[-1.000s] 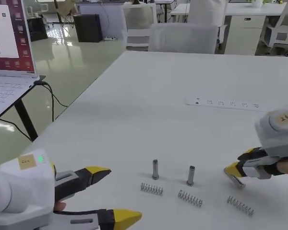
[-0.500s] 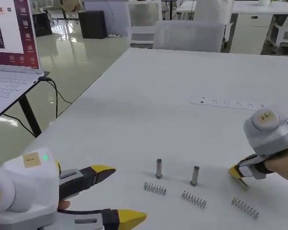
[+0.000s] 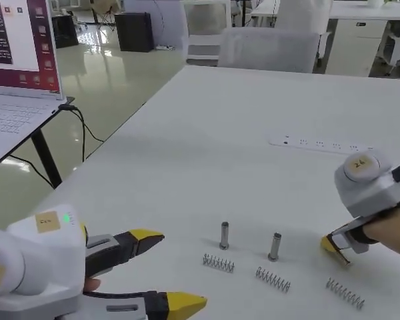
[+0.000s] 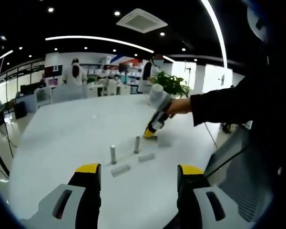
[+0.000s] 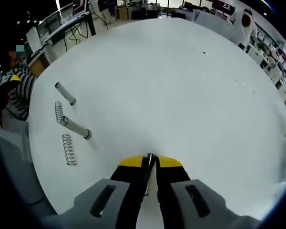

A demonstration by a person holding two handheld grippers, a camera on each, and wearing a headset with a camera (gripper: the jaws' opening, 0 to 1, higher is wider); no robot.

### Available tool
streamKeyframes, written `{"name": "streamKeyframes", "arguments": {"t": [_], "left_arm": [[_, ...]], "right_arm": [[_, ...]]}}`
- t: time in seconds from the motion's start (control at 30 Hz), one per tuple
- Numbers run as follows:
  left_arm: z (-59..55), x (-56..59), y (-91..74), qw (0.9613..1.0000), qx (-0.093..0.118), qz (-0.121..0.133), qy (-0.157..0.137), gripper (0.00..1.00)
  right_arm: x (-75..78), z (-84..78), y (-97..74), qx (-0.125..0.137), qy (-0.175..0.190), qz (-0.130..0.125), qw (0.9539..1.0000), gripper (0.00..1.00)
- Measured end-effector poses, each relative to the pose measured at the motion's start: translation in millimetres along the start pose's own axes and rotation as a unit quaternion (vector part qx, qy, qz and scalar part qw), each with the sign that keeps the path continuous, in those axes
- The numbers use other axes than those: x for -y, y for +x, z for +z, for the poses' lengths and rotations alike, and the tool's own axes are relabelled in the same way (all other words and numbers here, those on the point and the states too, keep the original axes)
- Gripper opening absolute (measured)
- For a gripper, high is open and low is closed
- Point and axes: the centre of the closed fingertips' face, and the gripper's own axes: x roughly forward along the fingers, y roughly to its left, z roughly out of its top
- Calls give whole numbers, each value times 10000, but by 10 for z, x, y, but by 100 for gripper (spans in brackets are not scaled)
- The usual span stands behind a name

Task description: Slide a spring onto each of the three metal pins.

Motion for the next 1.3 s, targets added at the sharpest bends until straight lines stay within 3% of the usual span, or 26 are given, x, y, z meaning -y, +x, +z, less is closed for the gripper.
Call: {"name": "streamKeyframes", "arguments": {"t": [0.2,0.5,0.63,1.3], "left_arm": [[0,-1,-6,10000,1,-3,12,60],[21,-16,-21,10000,1,-20,75,60],[80,-26,-26,9999,49,-26,107,59],[228,-13,37,9997,190,-28,138,59]], "right_arm": [[-34,-40,-29,-2,131,-6,9999,5],[-130,13,-355,557,309,163,9978,5],[-198,25,-459,766,279,200,9965,5],[-308,60,-452,1083,173,260,9936,5]]}}
